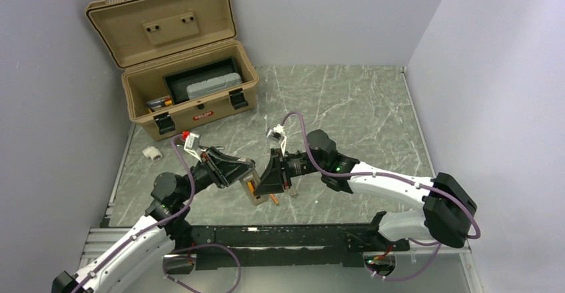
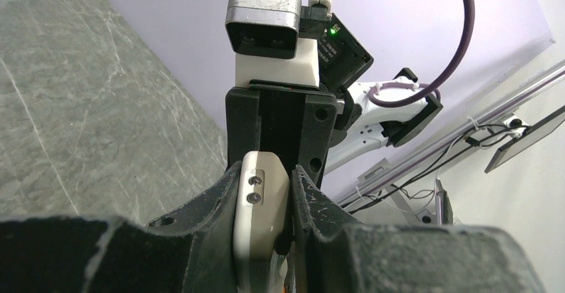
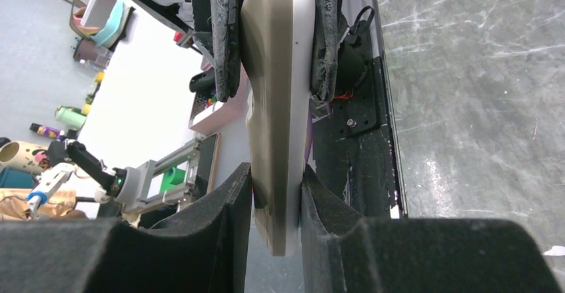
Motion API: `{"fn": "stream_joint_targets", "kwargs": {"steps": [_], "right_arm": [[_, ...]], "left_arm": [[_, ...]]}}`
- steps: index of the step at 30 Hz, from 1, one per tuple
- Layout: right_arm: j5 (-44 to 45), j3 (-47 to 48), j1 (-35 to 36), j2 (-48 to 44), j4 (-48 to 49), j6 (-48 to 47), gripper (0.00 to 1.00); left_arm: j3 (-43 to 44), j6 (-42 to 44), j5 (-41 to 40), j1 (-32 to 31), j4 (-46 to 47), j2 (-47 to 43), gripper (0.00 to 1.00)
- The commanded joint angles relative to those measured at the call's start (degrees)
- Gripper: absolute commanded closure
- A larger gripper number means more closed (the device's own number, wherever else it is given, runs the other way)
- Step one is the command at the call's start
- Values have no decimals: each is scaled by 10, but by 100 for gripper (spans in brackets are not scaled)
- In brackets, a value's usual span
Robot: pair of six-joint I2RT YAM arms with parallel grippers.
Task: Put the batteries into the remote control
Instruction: Load the battery into the remote control.
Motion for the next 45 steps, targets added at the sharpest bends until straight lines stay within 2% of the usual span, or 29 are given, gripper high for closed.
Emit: {"fn": "stream_joint_targets", "kwargs": {"steps": [1, 8, 34, 43, 45], "right_arm": [[59, 38, 7, 11, -41, -52, 100], [105, 59, 14, 24, -100, -83, 100], [187, 95, 28, 33, -180, -126, 100], [173, 92, 29, 26, -165, -128, 100], [127, 90, 28, 28, -144, -131, 66]], "left_arm": [[13, -13, -65, -1, -42, -21, 100], [31, 8, -99, -1, -128, -44, 100], [12, -21, -111, -1, -121, -53, 100], [4, -13, -109, -1, -122, -57, 100], [-1, -8, -105, -1, -113, -57, 100]]}}
